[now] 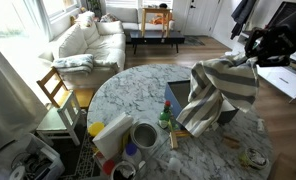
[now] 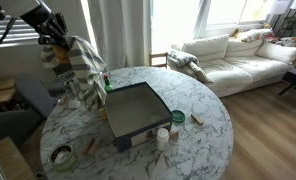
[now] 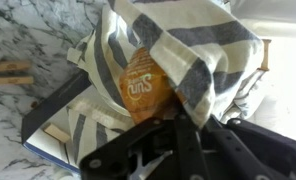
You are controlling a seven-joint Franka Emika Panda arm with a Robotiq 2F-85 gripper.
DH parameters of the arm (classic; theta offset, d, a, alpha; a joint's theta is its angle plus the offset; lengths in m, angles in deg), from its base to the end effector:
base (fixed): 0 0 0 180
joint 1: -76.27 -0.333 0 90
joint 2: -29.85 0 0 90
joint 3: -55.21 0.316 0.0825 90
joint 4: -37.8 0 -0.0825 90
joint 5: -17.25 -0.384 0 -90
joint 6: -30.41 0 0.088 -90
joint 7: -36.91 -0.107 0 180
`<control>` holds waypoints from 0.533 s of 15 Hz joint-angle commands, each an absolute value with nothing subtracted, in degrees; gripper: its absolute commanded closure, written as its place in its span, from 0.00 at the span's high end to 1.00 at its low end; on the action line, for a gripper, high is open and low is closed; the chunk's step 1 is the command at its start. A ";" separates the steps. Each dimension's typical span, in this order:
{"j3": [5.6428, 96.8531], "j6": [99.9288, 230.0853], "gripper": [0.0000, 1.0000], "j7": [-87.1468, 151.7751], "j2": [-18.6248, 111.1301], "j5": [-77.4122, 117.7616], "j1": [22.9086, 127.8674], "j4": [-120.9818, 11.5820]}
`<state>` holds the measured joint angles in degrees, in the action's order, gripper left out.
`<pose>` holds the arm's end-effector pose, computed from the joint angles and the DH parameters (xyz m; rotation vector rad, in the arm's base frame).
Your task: Wrap the Cheetos packet in the striped cloth then put them in the box
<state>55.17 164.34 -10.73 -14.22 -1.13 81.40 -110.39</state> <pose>0.3607 -0.0276 0.5555 -2.2649 1.3635 -0.5137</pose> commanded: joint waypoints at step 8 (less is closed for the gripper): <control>53.77 178.44 0.01 8.17 -3.09 0.31 84.51 -107.30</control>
<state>54.58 173.61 3.25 -7.60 -0.75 83.77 -107.84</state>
